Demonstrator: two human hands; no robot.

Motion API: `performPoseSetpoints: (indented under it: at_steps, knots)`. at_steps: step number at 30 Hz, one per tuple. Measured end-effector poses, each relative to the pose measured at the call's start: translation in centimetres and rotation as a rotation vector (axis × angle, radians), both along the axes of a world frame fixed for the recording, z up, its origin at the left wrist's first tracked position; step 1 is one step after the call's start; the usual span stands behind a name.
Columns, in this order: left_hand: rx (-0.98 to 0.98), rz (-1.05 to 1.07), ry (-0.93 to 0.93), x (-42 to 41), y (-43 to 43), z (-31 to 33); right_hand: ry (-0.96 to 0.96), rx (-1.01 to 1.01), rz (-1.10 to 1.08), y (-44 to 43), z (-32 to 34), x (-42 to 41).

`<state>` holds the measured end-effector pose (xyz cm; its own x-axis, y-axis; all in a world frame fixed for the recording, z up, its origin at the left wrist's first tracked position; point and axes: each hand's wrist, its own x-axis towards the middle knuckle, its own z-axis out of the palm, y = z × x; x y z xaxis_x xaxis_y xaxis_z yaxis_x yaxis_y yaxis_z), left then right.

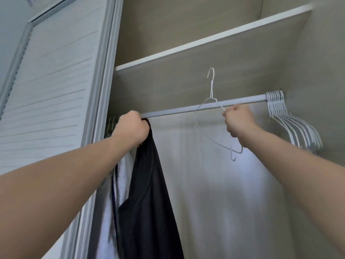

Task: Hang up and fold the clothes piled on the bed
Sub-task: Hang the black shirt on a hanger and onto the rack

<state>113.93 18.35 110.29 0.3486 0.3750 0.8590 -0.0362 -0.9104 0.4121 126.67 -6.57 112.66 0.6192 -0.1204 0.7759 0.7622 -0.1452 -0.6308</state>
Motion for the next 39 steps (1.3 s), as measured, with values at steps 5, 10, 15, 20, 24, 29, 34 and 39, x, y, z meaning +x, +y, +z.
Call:
performPoseSetpoints:
  at_steps: [5,10,15,20,24,29,34,39]
  knots:
    - [-0.03,0.026,-0.079,-5.2,1.6,0.8,-0.054,0.133,0.237,2.1,-2.8,-4.4]
    - [-0.142,0.056,-0.192,-10.4,4.3,0.5,0.002,0.302,0.571,4.0,-4.8,-10.3]
    - [-0.17,0.221,-0.229,-16.5,5.8,-1.5,-0.009,0.429,0.782,6.5,-6.2,-15.3]
    - [-0.179,0.349,-0.177,-24.5,4.5,-1.1,0.044,0.232,0.899,9.9,-5.6,-19.8]
    - [-0.171,0.491,-0.129,-30.8,1.9,-1.2,0.133,0.085,1.051,11.9,-5.7,-24.5]
    - [-0.182,0.669,-0.139,-38.6,-1.9,-2.4,0.104,0.0,1.251,11.0,-7.9,-30.7]
    - [-0.205,0.864,-0.194,-48.1,-6.9,-2.5,0.032,-0.018,1.453,7.7,-9.1,-37.2]
    - [-0.217,1.037,-0.193,-58.2,-13.0,-2.6,-0.005,-0.026,1.699,4.6,-10.9,-44.7]
